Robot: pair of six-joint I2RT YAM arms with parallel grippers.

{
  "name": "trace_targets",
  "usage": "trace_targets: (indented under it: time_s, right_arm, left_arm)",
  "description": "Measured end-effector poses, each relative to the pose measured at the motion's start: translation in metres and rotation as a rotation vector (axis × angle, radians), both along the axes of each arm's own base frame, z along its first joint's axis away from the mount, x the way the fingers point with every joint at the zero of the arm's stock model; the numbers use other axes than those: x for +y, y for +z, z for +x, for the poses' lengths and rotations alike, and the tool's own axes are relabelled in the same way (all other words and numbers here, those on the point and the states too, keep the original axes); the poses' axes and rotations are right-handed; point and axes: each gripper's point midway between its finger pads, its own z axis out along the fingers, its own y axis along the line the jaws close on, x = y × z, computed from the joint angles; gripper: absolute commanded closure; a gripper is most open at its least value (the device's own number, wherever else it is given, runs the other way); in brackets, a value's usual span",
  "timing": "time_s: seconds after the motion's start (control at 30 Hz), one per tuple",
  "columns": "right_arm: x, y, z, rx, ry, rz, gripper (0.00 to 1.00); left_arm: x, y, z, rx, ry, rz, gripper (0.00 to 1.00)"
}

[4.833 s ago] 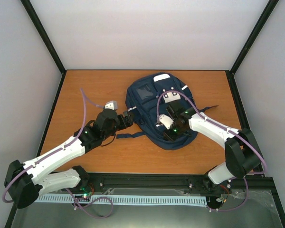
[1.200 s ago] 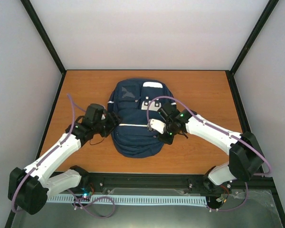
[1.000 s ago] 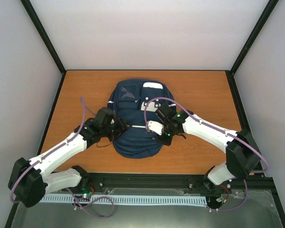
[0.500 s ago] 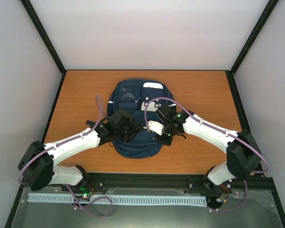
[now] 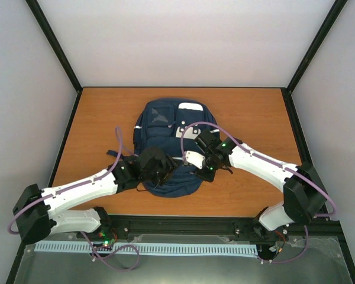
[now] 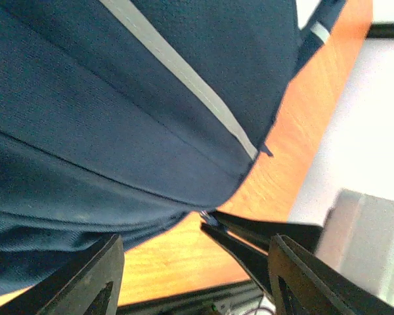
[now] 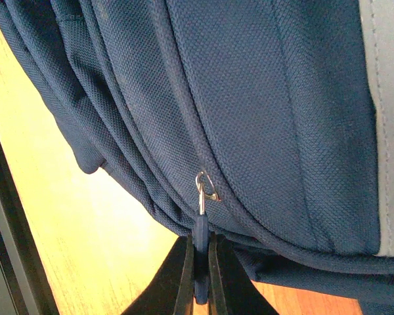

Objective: Pack the student bag
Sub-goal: Zip the student bag at the center of the board.

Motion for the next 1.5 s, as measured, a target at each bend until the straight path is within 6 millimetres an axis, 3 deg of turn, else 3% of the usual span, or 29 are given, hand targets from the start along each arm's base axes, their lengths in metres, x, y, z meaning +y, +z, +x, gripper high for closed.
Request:
trace_targets:
  time_s: [0.13,0.4,0.5,0.7,0.83,1.13,1.5]
  right_arm:
    - [0.0,-0.001,0.0,0.0,0.0,0.001,0.97]
    - [0.0,-0.001,0.0,0.0,0.001,0.003,0.97]
    - [0.0,-0.002,-0.001,0.002,0.001,0.003,0.97]
    - [-0.001,-0.003,-0.001,-0.001,0.0,0.001,0.97]
    - [-0.002,-0.002,-0.001,-0.013,-0.002,0.005,0.97]
    - [-0.013,-0.01,0.005,-0.032,-0.026,0.0,0.97]
    - [-0.049,-0.012,0.042,-0.042,-0.145,0.007,0.97]
  left_arm:
    - [0.008,-0.015,0.004,0.014,0.055,0.036,0.37]
    - [0.004,-0.037,0.014,0.029,0.098,0.061,0.43]
    - [0.001,-0.039,0.017,0.024,0.107,0.058,0.53]
    - [0.001,-0.047,0.02,0.029,0.121,0.074,0.85]
    - [0.0,-0.046,0.021,0.029,0.133,0.065,0.98]
    - [0.004,-0.037,0.022,0.011,0.15,0.046,0.99]
    - [0.006,-0.036,0.021,0.005,0.15,0.046,0.99]
